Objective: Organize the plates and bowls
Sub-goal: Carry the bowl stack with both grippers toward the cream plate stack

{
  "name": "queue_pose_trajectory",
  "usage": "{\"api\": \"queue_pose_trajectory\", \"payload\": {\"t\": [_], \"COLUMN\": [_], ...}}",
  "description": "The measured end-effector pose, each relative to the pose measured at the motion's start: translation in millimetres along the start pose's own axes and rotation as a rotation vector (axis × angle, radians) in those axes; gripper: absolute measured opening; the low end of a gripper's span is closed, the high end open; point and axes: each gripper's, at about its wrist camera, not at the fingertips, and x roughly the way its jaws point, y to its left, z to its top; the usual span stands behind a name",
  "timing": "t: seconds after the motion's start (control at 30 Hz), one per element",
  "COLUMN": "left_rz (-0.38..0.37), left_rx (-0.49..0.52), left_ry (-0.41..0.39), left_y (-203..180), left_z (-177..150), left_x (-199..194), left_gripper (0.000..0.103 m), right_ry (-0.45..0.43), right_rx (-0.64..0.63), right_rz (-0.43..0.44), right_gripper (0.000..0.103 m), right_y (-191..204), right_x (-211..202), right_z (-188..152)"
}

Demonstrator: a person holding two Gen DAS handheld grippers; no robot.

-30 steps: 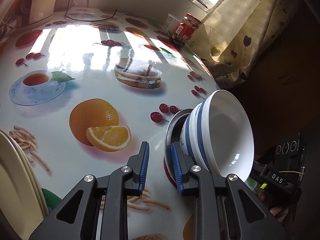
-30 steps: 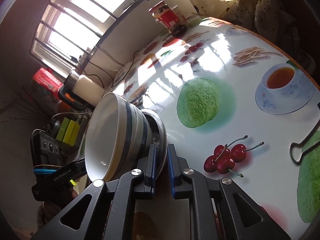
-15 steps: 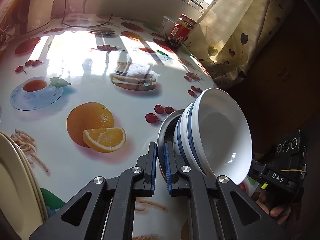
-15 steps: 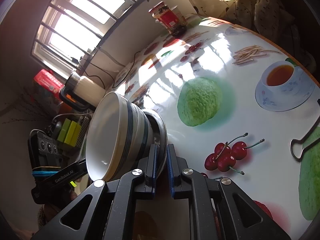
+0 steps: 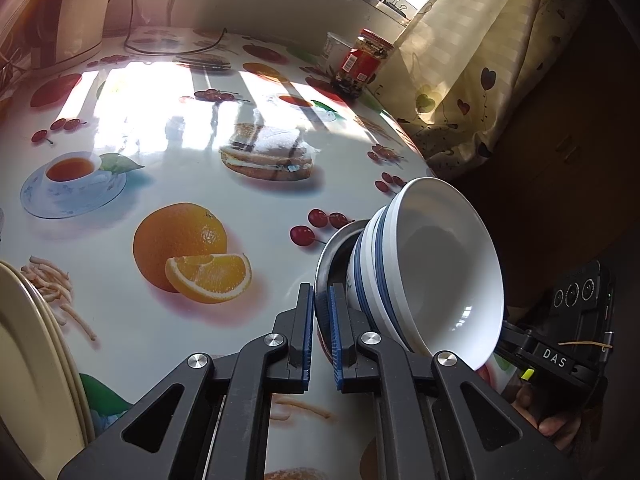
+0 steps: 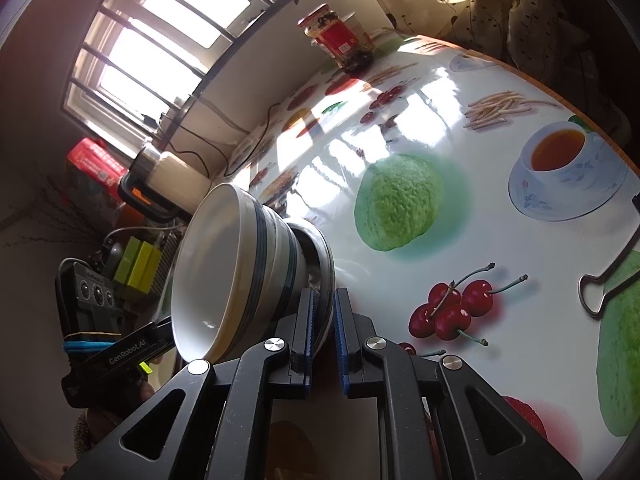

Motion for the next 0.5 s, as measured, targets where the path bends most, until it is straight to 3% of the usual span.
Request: {"api": "queue_pose_trajectory", "payload": {"t": [0.5], "left_rz": [-0.006], "left_rx": [-0.007], "left_ry": [-0.002], "left_y": [0.8], "left_z": [-1.3], "left_x": [-0.1], "left_gripper": [0.008], "right_ry": [-0.001], "right_rx": [0.003], "right_rz": [0.006], "right_gripper": [0.011], "right_y": [-0.4], "right_x": [-0.1], "right_z": [1.4]}}
